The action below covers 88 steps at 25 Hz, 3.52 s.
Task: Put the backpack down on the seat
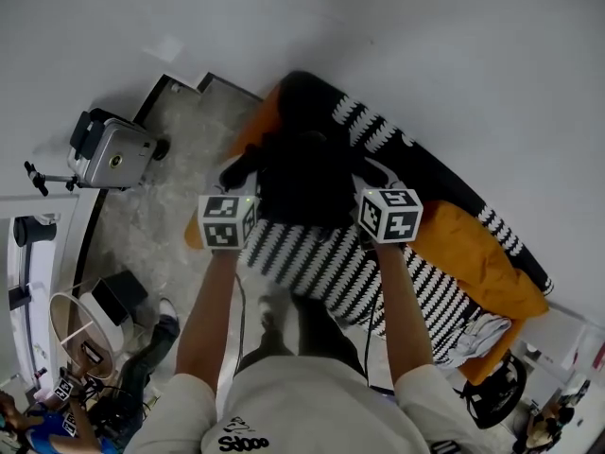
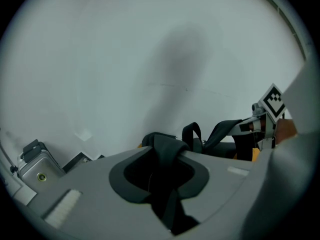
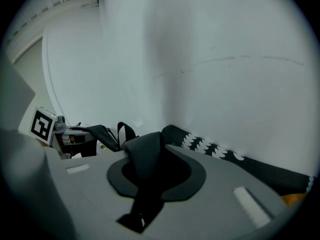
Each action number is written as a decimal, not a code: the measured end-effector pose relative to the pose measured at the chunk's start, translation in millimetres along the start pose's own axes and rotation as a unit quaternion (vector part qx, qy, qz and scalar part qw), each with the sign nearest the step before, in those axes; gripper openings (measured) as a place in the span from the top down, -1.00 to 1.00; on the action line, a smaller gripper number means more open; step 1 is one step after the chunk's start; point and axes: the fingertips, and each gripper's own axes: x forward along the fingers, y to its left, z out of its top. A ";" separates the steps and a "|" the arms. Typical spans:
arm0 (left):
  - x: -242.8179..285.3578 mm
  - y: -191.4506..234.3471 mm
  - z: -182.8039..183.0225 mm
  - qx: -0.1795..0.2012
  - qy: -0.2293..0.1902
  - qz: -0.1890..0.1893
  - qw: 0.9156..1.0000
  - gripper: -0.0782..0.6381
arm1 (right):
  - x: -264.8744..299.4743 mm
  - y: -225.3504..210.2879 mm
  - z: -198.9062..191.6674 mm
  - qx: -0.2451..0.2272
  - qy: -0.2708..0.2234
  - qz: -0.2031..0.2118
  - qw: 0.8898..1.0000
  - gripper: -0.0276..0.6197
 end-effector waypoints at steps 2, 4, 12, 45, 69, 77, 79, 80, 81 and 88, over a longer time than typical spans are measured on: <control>0.8 -0.4 -7.5 0.000 0.005 -0.001 1.000 0.59 | -0.5 -5.2 -6.5 0.007 0.003 -0.006 1.000 0.75; 1.7 -1.2 -16.8 0.000 0.013 -0.003 1.000 0.56 | 0.4 -9.5 -13.4 0.014 0.007 -0.011 1.000 0.74; 10.7 -13.2 -67.2 -0.011 0.064 -0.014 0.998 0.44 | 11.7 -14.3 -45.3 0.036 0.035 -0.010 0.999 0.61; -136.2 14.3 -72.0 -0.036 0.001 0.007 0.999 0.31 | -85.9 87.5 -52.7 -0.009 0.002 -0.017 1.000 0.57; -390.4 -7.7 -44.5 0.035 -0.138 -0.014 0.990 0.75 | -297.2 245.5 -62.5 -0.106 -0.148 -0.048 0.982 0.91; -467.6 -44.6 -15.6 0.093 -0.193 -0.028 0.976 0.75 | -378.0 296.9 -54.8 -0.147 -0.204 -0.044 0.967 0.91; -484.0 -57.5 -7.9 0.110 -0.206 -0.032 0.972 0.75 | -395.3 305.9 -54.8 -0.151 -0.217 -0.040 0.964 0.91; -491.6 -64.6 -4.7 0.119 -0.212 -0.035 0.969 0.75 | -403.5 310.0 -54.9 -0.152 -0.223 -0.039 0.962 0.91; -498.9 -71.9 -2.4 0.126 -0.217 -0.039 0.967 0.75 | -411.1 313.9 -55.3 -0.153 -0.228 -0.038 0.961 0.91; -544.7 -108.7 0.6 0.162 -0.241 -0.066 0.955 0.75 | -453.6 338.7 -63.0 -0.170 -0.248 -0.041 0.953 0.91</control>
